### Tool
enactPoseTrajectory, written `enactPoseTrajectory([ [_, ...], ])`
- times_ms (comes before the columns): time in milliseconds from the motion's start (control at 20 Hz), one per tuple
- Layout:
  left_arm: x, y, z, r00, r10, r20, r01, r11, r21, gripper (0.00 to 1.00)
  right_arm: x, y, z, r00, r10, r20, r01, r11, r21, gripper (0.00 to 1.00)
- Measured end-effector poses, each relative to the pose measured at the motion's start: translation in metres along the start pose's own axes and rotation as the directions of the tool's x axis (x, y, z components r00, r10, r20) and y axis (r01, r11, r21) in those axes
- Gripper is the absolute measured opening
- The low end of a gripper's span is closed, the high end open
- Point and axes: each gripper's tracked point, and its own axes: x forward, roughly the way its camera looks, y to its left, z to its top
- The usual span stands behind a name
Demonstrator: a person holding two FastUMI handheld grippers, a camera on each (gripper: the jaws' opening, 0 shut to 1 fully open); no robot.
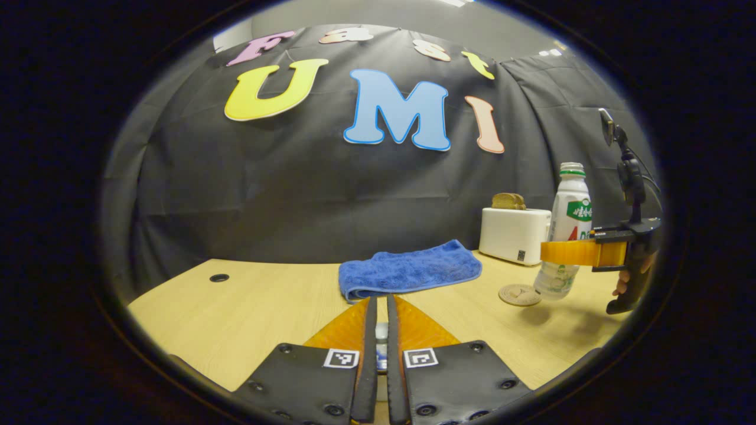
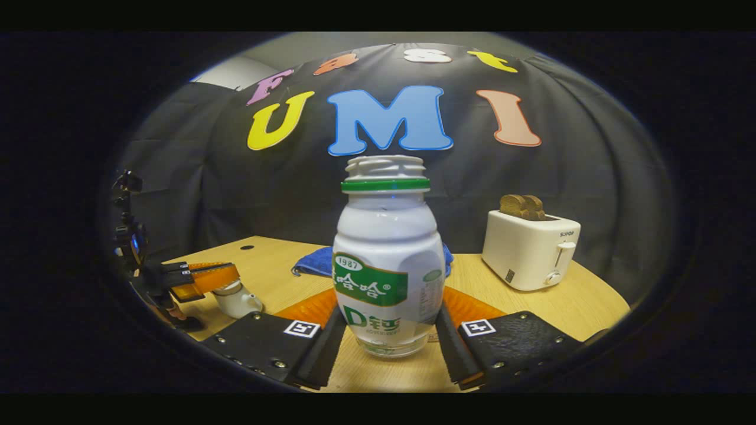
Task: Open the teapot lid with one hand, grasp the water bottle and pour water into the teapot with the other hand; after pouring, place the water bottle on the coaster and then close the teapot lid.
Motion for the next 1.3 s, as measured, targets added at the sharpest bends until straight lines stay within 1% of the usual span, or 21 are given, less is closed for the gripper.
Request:
enactPoseTrajectory([
  [50, 0.002, 0.001, -0.004, 1.0, 0.004, -0.009, -0.004, 1.0, 0.0, 0.14, 0.001, 0.0, -0.001, 1.0, 0.0, -0.002, 0.0, 1.0, -0.002, 0.72],
  [100, 0.001, 0.001, -0.005, 1.0, 0.004, -0.015, -0.004, 1.0, 0.002, 0.17, 0.001, -0.001, -0.002, 1.0, -0.002, -0.004, 0.002, 1.0, -0.005, 0.72],
  [150, 0.002, 0.001, -0.005, 1.0, 0.006, -0.007, -0.006, 1.0, 0.004, 0.18, 0.002, -0.002, -0.003, 1.0, -0.005, -0.006, 0.005, 1.0, -0.007, 0.72],
  [200, 0.001, 0.0, -0.003, 1.0, 0.006, -0.004, -0.006, 1.0, 0.012, 0.14, 0.003, -0.002, -0.004, 1.0, -0.007, -0.007, 0.007, 1.0, -0.007, 0.72],
  [300, 0.003, -0.001, -0.002, 1.0, 0.012, -0.006, -0.012, 0.999, 0.031, 0.14, 0.005, -0.003, -0.009, 1.0, -0.007, -0.019, 0.007, 1.0, -0.011, 0.72],
  [400, -0.003, 0.0, 0.002, 1.0, 0.011, 0.015, -0.011, 0.999, 0.03, 0.24, 0.009, -0.002, -0.012, 1.0, -0.003, -0.028, 0.003, 1.0, -0.021, 0.72],
  [450, -0.005, 0.0, 0.006, 1.0, 0.006, 0.03, -0.007, 1.0, 0.025, 0.16, 0.011, -0.001, -0.014, 1.0, -0.003, -0.03, 0.002, 1.0, -0.022, 0.72],
  [500, -0.006, 0.002, 0.008, 0.999, 0.009, 0.039, -0.01, 1.0, 0.026, 0.32, 0.013, -0.001, -0.013, 1.0, -0.003, -0.029, 0.003, 1.0, -0.02, 0.72],
  [600, -0.015, 0.009, 0.01, 0.998, 0.032, 0.047, -0.034, 0.999, 0.031, 0.39, 0.018, -0.005, -0.009, 1.0, -0.017, -0.021, 0.017, 0.999, -0.031, 0.72],
  [700, -0.028, 0.01, 0.023, 0.995, 0.027, 0.094, -0.027, 1.0, 0.005, 0.51, 0.024, -0.011, 0.0, 0.999, -0.036, -0.011, 0.035, 0.998, -0.052, 0.72],
  [900, -0.054, -0.004, 0.061, 0.978, -0.012, 0.209, 0.016, 1.0, -0.02, 0.98, 0.043, -0.032, 0.012, 0.995, -0.1, 0.008, 0.1, 0.994, -0.046, 0.72],
  [950, -0.055, -0.003, 0.065, 0.975, -0.016, 0.221, 0.022, 1.0, -0.022, 0.95, 0.048, -0.034, 0.012, 0.995, -0.104, 0.005, 0.104, 0.994, -0.03, 0.72],
  [1000, -0.059, -0.002, 0.067, 0.973, -0.017, 0.23, 0.024, 0.999, -0.027, 1.0, 0.052, -0.038, 0.012, 0.994, -0.11, 0.003, 0.11, 0.994, -0.017, 0.72],
  [1150, -0.058, 0.001, 0.071, 0.97, -0.009, 0.242, 0.019, 0.999, -0.038, 1.0, 0.064, -0.051, 0.002, 0.991, -0.135, -0.004, 0.135, 0.991, -0.024, 0.72],
  [1250, -0.056, -0.003, 0.068, 0.972, -0.015, 0.234, 0.025, 0.999, -0.036, 1.0, 0.068, -0.056, -0.011, 0.989, -0.144, -0.031, 0.143, 0.989, -0.03, 0.72],
  [1300, -0.056, -0.003, 0.066, 0.973, -0.012, 0.23, 0.02, 0.999, -0.032, 0.93, 0.071, -0.055, -0.016, 0.99, -0.139, -0.035, 0.138, 0.99, -0.016, 0.72],
])
